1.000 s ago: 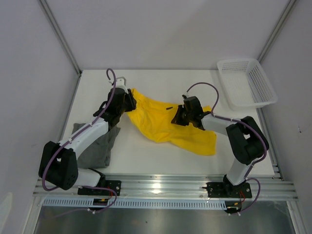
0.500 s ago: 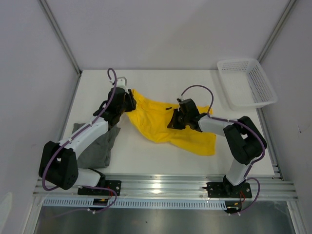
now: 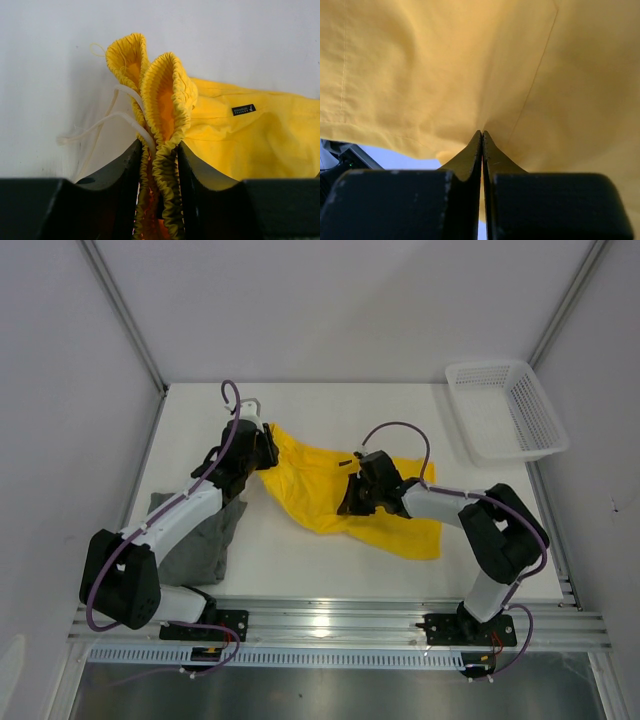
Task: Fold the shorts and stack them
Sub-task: Fold the shorts
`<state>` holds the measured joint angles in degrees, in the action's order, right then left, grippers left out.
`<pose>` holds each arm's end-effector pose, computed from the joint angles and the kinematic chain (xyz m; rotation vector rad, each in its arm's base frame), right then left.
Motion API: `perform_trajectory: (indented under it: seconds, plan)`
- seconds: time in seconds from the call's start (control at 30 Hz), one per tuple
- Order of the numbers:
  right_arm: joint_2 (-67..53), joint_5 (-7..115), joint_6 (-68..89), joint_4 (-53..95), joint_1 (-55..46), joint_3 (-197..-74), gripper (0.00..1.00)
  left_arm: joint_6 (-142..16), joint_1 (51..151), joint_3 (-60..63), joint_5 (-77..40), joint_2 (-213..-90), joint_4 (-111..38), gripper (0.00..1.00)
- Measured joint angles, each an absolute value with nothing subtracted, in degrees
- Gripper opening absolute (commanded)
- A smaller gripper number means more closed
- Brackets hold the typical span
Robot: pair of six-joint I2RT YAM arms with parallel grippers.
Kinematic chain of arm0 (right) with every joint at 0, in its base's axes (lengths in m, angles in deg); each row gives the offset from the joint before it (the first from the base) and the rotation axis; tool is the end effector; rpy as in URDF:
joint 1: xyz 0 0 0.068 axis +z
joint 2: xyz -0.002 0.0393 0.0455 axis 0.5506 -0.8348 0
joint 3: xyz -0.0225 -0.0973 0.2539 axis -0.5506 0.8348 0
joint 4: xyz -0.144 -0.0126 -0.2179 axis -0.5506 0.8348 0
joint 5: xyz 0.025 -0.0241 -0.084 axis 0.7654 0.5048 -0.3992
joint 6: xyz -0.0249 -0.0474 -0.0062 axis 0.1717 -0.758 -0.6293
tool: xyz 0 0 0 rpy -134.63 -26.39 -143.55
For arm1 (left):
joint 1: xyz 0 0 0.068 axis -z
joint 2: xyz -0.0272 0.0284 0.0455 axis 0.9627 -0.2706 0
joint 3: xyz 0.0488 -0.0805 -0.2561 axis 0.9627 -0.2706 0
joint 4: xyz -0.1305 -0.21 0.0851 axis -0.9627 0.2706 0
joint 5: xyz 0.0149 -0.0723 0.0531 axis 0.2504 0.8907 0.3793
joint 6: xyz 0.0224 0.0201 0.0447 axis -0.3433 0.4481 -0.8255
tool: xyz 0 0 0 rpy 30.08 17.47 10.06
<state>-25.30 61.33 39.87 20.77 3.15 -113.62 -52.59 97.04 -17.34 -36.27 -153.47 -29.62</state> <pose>0.2778 0.2171 0.1626 -0.1463 2.5291 0.8672 0.2851 -0.1132 0.2726 -0.0833 2.0804 -0.3064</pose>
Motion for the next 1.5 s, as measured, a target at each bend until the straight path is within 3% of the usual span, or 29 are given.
perform_trajectory:
  seconds: [0.5,1.0,1.5]
  plan:
    - [-26.41,56.55,44.55,19.13,12.20,-109.66,0.00,-52.92,97.04,-16.95,-36.77,-151.98,-27.08,0.00]
    - [-36.49,58.52,47.96,13.41,16.76,-119.63,0.00,-55.41,103.21,-16.82,-37.62,-144.71,-26.73,0.00]
    - [-21.60,61.75,47.90,20.07,8.42,-116.31,0.00,-59.13,107.12,-15.40,-41.29,-144.47,-24.59,0.00]
